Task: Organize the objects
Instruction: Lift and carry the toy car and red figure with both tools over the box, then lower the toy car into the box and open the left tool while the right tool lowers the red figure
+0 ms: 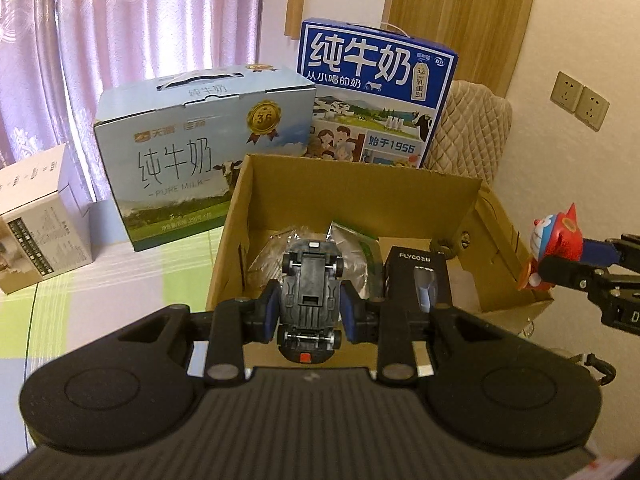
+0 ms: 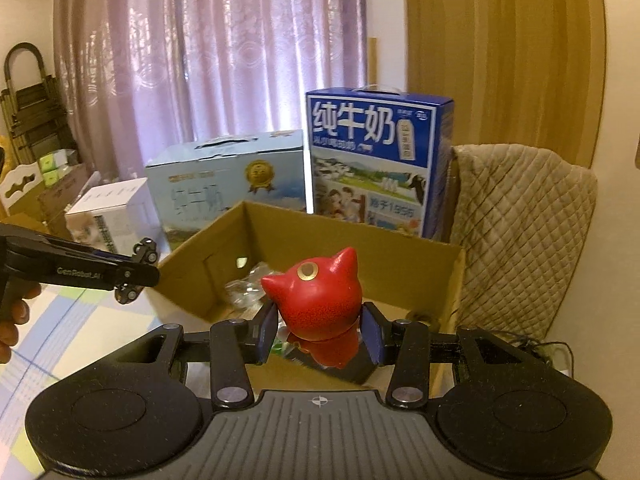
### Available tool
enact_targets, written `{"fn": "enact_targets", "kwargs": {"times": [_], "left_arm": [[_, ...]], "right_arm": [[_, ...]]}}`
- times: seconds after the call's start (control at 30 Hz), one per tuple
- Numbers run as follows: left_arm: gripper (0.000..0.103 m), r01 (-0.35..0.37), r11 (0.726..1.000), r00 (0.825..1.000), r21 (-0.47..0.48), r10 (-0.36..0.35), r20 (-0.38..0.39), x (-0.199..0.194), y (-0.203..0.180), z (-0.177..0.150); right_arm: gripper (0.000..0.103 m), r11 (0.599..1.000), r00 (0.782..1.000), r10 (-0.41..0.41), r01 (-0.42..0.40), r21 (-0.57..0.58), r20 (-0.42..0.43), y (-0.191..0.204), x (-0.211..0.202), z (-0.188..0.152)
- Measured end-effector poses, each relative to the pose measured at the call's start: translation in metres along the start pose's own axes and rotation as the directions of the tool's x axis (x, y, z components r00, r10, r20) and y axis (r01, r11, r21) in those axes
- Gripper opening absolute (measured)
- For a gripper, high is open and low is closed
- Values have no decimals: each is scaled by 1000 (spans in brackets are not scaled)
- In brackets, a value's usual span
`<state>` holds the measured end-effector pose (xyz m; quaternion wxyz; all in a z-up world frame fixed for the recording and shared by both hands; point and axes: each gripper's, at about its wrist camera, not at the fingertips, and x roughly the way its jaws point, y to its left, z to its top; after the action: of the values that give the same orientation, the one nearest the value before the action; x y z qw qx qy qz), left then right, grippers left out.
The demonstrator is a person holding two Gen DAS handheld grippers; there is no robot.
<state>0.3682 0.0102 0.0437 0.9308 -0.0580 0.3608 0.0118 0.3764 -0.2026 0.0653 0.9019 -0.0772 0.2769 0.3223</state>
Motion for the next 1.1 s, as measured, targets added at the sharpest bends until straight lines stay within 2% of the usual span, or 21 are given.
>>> {"fn": "enact_targets", "kwargs": {"times": [0.23,0.6,1.1], "left_arm": [[26,-3,1000,1000,11,3,-3,17,-2,11],[26,23,999,999,30,-22,-38,54,-18,27],[26,33,999,991,29,-29,-130,132,-34,59]], "right_arm": [[42,999,1000,-28,28,22,1,-16,13,4],[42,999,999,-24,25,32,-24,-28,46,11],[42,998,993,-61,64,24,-99,-52,112,22]]}}
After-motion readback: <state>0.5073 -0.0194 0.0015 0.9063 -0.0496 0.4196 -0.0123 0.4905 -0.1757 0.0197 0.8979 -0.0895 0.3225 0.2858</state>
